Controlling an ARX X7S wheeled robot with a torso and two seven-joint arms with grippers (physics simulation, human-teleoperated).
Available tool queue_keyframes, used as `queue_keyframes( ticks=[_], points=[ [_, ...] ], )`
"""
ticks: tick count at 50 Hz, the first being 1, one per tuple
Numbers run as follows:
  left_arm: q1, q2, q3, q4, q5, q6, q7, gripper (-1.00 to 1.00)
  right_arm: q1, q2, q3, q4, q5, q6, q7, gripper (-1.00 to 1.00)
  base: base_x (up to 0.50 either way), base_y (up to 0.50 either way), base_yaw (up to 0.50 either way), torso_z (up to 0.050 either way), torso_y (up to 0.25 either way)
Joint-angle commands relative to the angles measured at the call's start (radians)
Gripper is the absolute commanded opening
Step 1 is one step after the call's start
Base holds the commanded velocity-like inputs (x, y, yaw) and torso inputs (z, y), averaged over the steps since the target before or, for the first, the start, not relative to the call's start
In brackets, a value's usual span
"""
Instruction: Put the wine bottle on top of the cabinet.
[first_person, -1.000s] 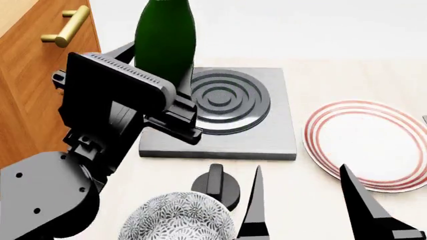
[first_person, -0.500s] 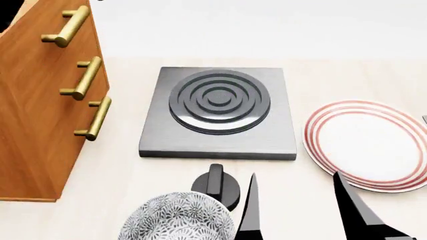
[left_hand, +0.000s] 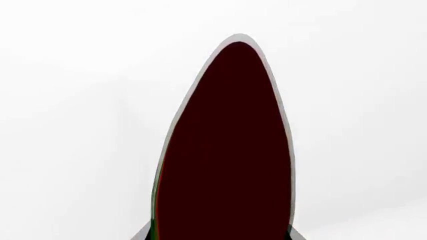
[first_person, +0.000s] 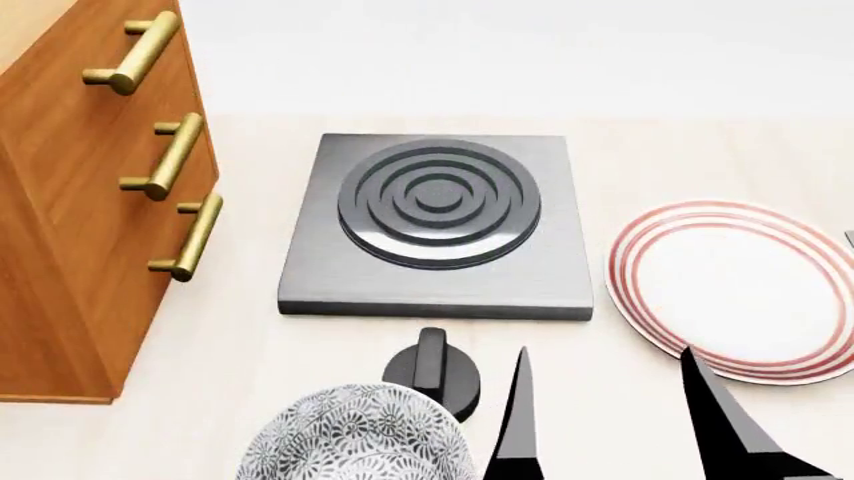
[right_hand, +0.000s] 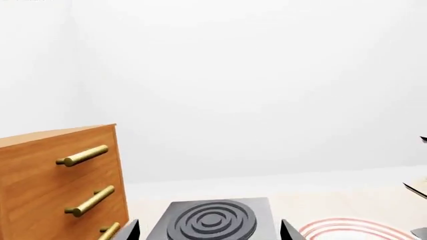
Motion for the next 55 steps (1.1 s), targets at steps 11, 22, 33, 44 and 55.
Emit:
queue_keyframes(
  ticks=[11,22,33,44,55],
  points=[
    [-0.137,0.103,-0.086,-0.425,0.056,0.198,0.092,-1.0,-0.028,-0.009,0.071,0.016,0.009,-0.044,-0.001,1.0,0.0,0.0,0.0,0.0,0.001],
    [-0.055,0.093,-0.106,-0.385,0.024,0.198,0.082,-1.0,-0.01,-0.021,0.032,0.022,-0.008,-0.034,-0.009,1.0,0.0,0.0,0.0,0.001,0.001],
    [0.047,0.063,-0.203,-0.331,-0.087,0.171,0.053,-1.0,0.0,-0.019,0.02,0.02,-0.011,-0.031,-0.008,1.0,0.0,0.0,0.0,0.0,0.001],
    [0.139,0.019,-0.265,-0.264,-0.179,0.089,0.002,-1.0,-0.004,-0.015,0.015,0.017,-0.013,-0.03,-0.002,1.0,0.0,0.0,0.0,0.0,0.001],
    [0.206,-0.009,-0.296,-0.224,-0.223,0.043,-0.045,-1.0,-0.005,-0.016,0.008,0.026,-0.021,-0.038,-0.006,1.0,0.0,0.0,0.0,0.0,0.001]
  ],
)
